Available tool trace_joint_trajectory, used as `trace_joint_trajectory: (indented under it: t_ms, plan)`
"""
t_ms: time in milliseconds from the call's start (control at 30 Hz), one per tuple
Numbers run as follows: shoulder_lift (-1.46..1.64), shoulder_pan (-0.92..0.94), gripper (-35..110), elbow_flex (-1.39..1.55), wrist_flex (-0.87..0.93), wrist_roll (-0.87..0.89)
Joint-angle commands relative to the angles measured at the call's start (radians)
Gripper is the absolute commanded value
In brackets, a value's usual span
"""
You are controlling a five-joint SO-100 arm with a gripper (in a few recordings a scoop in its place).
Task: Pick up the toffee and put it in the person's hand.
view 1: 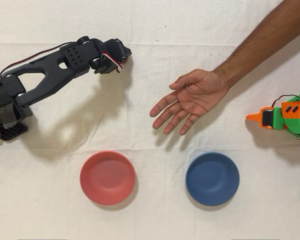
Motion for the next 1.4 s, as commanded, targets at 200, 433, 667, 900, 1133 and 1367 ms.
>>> trace_joint_trajectory:
  t_ms: [200, 433, 667, 900, 1133, 1367]
  plan:
    - [0.069, -0.017, 11, -0.046, 0.009, -0.003]
    - [0.133, -0.008, 11, -0.044, 0.018, -0.002]
    - [0.233, 0.026, 10, -0.046, 0.032, -0.003]
    - [0.336, 0.08, 11, -0.057, 0.046, -0.008]
    - [0.403, 0.149, 10, -0.097, 0.054, -0.032]
    - [0.425, 0.218, 11, -0.181, 0.055, -0.055]
